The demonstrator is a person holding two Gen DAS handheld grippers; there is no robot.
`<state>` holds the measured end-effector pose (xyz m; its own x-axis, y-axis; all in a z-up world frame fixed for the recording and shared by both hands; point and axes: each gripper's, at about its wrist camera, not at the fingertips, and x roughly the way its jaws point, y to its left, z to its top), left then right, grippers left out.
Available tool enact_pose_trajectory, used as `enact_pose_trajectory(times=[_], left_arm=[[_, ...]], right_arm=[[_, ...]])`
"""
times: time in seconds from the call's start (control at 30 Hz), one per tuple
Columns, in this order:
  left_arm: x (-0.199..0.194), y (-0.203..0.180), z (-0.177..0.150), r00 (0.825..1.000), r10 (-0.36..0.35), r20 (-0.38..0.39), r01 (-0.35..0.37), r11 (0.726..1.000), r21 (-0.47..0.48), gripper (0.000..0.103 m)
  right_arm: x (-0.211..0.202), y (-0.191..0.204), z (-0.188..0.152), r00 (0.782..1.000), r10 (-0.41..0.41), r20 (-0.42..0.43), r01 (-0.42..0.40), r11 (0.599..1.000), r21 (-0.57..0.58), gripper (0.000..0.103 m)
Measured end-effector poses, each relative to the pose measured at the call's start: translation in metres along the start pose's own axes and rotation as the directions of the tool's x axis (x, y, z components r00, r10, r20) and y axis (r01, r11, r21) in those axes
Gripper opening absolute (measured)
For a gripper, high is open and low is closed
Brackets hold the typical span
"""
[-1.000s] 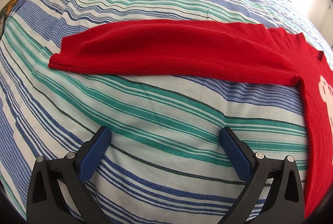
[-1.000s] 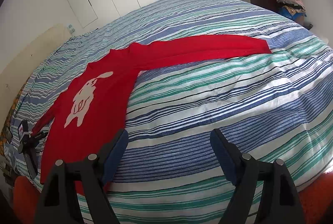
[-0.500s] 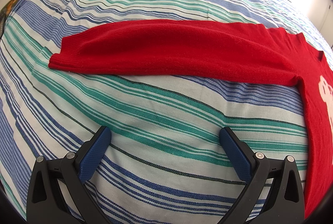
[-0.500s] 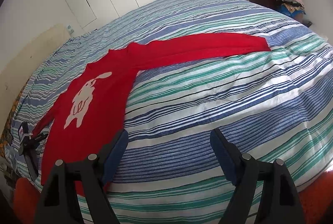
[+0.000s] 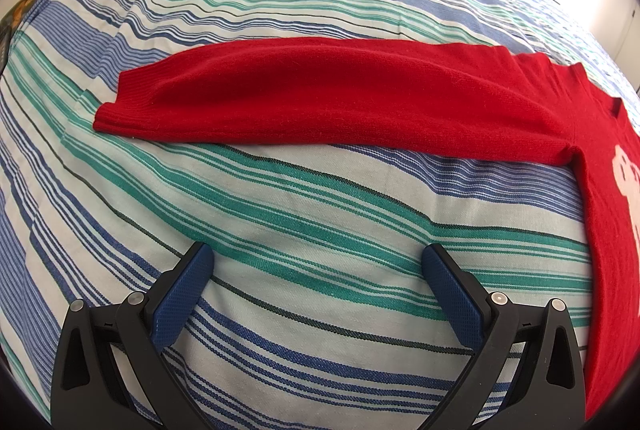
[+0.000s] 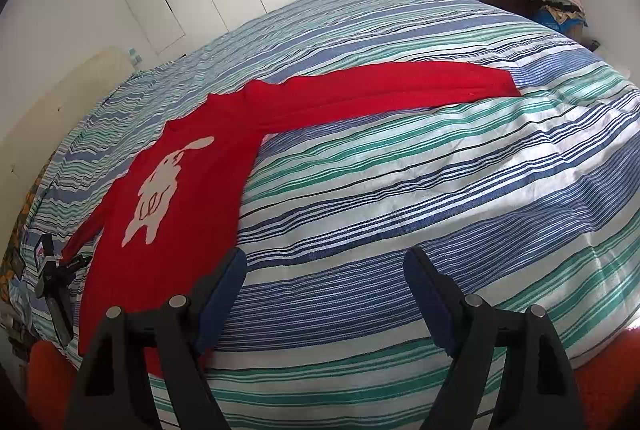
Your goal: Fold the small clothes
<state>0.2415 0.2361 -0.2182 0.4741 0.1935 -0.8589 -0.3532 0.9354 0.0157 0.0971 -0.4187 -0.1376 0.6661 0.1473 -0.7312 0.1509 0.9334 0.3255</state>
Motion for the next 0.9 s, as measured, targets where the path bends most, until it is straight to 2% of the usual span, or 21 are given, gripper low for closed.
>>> enact_pose_trajectory(times=[0.9], left_arm=[[-0.0001, -0.0002, -0.0001, 1.0, 0.0, 0.0, 0.0, 1.0, 0.0, 0.103]], right_arm=[[0.0006, -0.0072, 0.002, 1.0, 0.007, -0.002, -0.007, 0.999, 0.044, 0.08]])
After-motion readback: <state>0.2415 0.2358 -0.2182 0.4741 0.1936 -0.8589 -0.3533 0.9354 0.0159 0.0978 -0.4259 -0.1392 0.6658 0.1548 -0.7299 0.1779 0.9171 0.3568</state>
